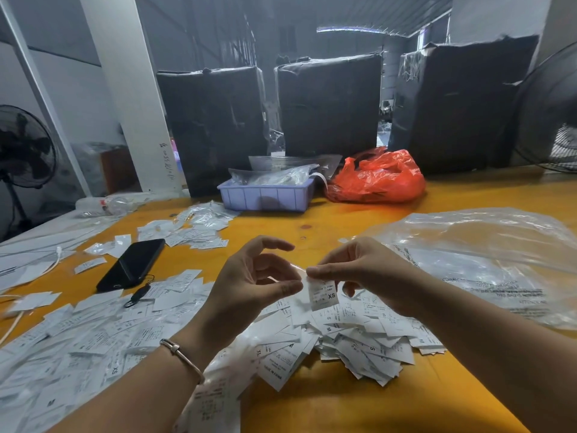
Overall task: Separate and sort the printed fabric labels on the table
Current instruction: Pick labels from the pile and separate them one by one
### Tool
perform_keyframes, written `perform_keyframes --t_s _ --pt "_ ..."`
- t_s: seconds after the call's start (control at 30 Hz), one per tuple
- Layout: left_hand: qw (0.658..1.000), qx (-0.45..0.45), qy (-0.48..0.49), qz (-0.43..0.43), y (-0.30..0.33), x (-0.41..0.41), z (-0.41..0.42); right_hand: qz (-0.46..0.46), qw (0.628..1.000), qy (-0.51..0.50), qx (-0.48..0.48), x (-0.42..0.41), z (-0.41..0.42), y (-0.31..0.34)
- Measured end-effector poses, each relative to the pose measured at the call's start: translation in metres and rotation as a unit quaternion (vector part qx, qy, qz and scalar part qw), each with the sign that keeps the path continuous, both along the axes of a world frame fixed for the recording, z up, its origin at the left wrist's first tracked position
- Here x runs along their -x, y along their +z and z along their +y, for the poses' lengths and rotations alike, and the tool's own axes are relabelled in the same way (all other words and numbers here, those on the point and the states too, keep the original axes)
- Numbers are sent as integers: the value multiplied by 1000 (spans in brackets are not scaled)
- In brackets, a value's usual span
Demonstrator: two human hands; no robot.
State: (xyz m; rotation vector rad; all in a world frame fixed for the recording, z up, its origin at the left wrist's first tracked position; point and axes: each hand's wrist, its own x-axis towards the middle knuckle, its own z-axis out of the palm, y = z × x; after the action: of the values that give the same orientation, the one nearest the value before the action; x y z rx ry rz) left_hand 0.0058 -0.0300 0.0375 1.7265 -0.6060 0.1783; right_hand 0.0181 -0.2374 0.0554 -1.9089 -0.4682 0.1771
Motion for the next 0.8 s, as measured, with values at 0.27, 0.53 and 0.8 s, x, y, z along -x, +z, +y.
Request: perform_keyframes --t_s 0.27,0.53,0.8 --pt "1000 -31 2 0 0 0 -1 -38 999 -13 -33 2 -1 2" --pt "997 -61 -8 37 -1 1 -1 -154 987 -12 38 4 2 -1" --pt "999 -38 2 14 -2 1 -3 -238 950 -80 -184 9 -7 23"
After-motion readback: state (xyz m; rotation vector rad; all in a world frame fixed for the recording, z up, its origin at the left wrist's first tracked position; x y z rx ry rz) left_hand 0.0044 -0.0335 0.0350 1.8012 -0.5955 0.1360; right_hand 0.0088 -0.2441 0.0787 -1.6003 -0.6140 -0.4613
